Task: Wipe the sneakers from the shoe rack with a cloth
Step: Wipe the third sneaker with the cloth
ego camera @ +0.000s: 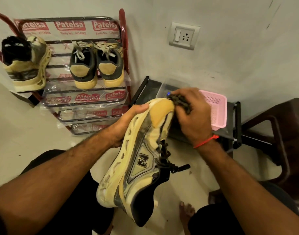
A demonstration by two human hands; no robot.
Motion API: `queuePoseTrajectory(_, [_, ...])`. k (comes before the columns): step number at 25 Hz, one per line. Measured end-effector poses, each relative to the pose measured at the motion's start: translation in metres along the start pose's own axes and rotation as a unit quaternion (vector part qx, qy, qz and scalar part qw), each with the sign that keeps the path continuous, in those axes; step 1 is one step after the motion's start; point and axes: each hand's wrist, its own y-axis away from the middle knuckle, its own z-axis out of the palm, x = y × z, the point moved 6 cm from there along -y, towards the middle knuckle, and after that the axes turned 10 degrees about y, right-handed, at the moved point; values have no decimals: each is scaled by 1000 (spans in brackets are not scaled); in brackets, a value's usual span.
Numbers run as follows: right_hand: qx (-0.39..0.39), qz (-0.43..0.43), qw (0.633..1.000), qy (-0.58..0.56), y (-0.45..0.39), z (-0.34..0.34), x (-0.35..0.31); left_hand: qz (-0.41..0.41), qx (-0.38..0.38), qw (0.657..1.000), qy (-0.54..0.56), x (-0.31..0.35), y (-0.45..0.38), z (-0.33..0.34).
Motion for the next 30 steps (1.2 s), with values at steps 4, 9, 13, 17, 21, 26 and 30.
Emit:
queuePoseTrajectory(4, [-40,-48,991,-120,18,3,-38,-2,-29,995,92,-5,5,-9])
queuePoseTrajectory(9, [-135,-220,963,-71,39,16,-65,0,-23,994,103,-2,13,-2])
queuePoseTrajectory(13, [-65,-73,995,-8,-1,-1,-15,29,-1,1000,-8,-2,7,1])
queuePoseTrajectory(17, [-125,-149,981,-17,18,5,-47,5,7,997,-74,-8,6,3])
queuePoseTrajectory(21, [-143,-166,976,7,18,17,-40,3,21,994,-109,-8,5,-3])
queuePoseTrajectory(26, [-107,-75,991,22,9,14,-19,6,63,984,-167,-8,-8,-9])
queuePoseTrajectory(30, [-129,-85,988,-20,17,16,-27,48,39,979,-193,-2,-3,-9])
